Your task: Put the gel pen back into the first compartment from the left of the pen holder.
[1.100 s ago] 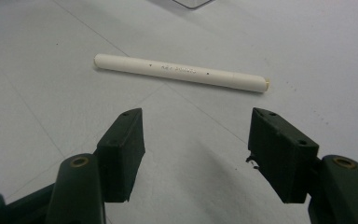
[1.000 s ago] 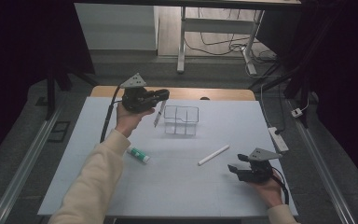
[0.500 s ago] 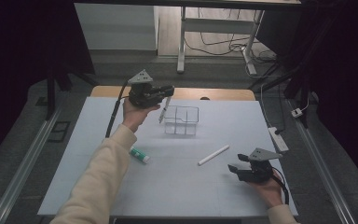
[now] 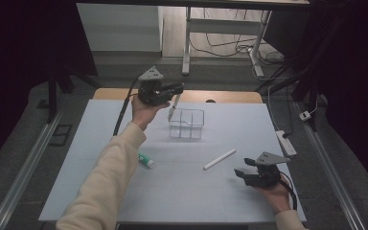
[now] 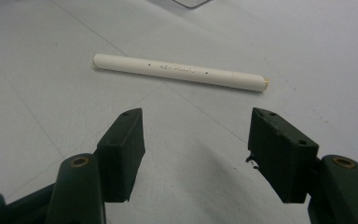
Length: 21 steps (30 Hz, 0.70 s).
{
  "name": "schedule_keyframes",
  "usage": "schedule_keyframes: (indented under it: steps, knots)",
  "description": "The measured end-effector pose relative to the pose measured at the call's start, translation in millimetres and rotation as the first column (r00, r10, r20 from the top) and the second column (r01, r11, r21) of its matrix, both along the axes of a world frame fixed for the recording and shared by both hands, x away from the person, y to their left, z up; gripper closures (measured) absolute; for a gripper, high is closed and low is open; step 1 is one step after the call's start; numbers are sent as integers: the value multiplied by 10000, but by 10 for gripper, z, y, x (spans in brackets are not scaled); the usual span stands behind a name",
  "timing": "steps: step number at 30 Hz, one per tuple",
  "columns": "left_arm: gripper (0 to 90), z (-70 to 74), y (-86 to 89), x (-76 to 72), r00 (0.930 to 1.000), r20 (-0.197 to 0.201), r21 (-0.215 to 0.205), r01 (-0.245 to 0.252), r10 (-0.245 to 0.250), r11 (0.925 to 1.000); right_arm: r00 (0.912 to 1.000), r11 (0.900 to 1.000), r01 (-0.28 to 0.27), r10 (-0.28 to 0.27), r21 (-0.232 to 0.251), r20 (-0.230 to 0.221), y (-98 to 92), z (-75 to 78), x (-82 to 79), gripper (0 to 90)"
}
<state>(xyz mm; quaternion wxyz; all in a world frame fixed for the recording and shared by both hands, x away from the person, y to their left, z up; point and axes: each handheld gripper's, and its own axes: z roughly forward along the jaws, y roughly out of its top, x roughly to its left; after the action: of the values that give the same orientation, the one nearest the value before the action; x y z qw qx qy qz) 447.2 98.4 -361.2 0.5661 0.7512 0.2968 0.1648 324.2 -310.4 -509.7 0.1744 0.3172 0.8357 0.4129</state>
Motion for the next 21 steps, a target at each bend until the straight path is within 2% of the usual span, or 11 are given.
schedule_keyframes:
  steps: [8, 21]
  knots:
    - [805, 2, -122, 116, 10000, 47, 109, -79, 78, 9999, 10000, 10000, -13, 13, 56, 25, 5, -1, -4, 351]
    - [804, -168, -205, 266, 9998, -137, 160, -171, 173, 9997, 10000, 10000, 5, -6, -95, -30, -5, -9, 1, 351]
